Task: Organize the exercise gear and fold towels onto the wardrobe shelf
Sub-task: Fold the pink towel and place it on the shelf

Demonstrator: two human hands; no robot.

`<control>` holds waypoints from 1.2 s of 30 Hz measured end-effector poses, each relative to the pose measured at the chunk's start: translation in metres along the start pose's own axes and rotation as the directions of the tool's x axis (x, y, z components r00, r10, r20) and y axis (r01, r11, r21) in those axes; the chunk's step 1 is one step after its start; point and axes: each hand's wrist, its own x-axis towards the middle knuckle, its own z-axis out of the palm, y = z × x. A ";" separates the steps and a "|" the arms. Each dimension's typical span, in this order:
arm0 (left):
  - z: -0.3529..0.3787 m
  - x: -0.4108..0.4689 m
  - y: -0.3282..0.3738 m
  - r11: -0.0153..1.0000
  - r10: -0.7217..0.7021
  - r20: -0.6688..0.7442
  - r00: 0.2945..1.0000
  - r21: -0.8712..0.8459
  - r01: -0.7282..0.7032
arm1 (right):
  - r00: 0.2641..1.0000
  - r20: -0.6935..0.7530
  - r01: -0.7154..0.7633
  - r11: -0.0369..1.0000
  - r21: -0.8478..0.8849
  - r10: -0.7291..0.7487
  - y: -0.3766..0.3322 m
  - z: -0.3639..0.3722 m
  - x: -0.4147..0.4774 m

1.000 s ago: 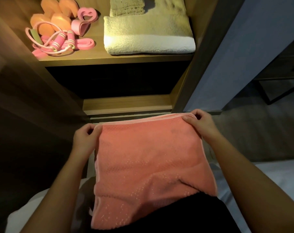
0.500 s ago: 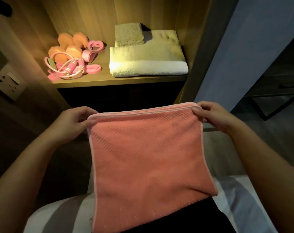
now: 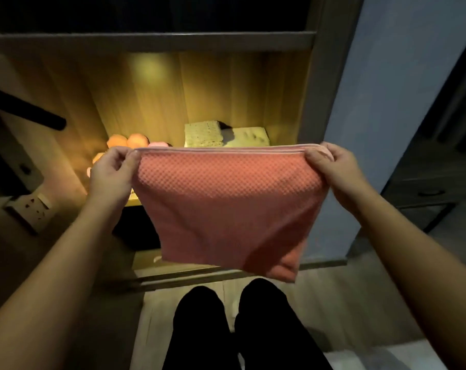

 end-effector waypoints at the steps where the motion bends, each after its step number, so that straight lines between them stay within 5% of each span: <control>1: -0.002 0.002 0.000 1.000 0.000 0.021 1.000 0.013 0.000 | 1.000 0.015 -0.008 1.000 0.002 0.008 0.000 -0.003 0.002; 7: -0.010 0.012 -0.004 0.996 0.027 0.092 0.995 0.082 -0.034 | 0.957 0.289 0.044 0.976 -0.214 0.021 -0.008 -0.017 0.009; 13: -0.019 0.022 -0.012 0.939 0.126 0.217 0.968 0.288 -0.187 | 0.893 0.449 0.237 0.822 -0.519 0.026 -0.007 -0.013 0.011; 33: -0.028 0.010 -0.017 0.890 0.153 0.337 0.929 0.361 -0.277 | 0.809 0.588 0.437 0.659 -0.612 0.010 0.011 -0.013 0.007; 36: -0.030 0.009 -0.019 0.892 0.143 0.348 0.927 0.361 -0.273 | 0.843 0.537 0.352 0.736 -0.578 0.018 0.015 -0.010 0.004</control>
